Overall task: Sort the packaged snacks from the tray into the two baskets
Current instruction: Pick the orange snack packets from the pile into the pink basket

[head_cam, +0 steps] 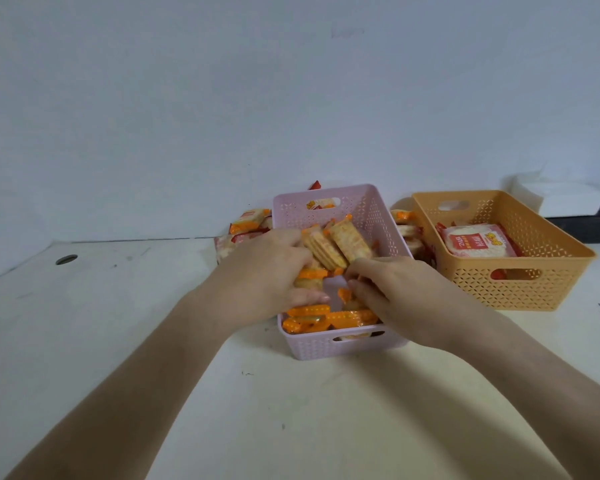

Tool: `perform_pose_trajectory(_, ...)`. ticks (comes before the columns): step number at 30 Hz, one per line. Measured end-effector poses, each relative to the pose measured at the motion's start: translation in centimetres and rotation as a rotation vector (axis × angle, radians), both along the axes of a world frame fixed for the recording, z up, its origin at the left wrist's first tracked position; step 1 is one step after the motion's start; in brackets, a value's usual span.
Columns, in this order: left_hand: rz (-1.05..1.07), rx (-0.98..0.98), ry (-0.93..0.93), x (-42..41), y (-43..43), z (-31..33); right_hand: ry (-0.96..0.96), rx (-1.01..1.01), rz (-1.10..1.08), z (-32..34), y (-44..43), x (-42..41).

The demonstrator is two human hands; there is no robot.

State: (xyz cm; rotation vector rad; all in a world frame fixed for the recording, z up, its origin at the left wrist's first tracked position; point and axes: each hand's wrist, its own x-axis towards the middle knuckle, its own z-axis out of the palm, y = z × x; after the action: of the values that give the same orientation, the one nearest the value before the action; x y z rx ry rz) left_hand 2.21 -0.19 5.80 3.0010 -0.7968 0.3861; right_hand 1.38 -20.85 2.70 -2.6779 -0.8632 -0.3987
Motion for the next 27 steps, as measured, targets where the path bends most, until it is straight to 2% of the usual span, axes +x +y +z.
perform_pose_trajectory(4,0.002,0.076,-0.057,-0.4,0.7,-0.8,-0.025,-0.023,-0.012,-0.2,0.4,-0.2)
perform_pose_trajectory(7,-0.006,0.207,-0.154,-0.6,0.0,-1.2,-0.016,-0.069,-0.02,0.0,0.8,-0.1)
perform_pose_trajectory(13,-0.081,0.249,0.022,1.2,-0.9,-1.7,0.209,-0.165,-0.008,1.3,1.2,0.6)
perform_pose_trajectory(16,-0.08,0.17,0.092,1.3,-0.8,-1.2,0.277,-0.188,0.006,2.7,1.0,0.8)
perform_pose_trajectory(19,-0.072,0.032,0.118,1.5,-0.7,-0.1,0.154,-0.084,-0.042,4.8,0.5,1.9)
perform_pose_trajectory(21,-0.067,-0.054,0.047,2.5,-0.8,0.5,0.029,-0.086,-0.118,5.7,0.5,3.5)
perform_pose_trajectory(24,0.003,-0.072,-0.11,5.0,-1.7,1.4,-0.055,-0.313,-0.202,5.0,1.5,6.2)
perform_pose_trajectory(27,0.148,0.093,-0.089,7.0,-3.1,1.0,-0.1,-0.499,-0.243,2.9,2.6,8.0)
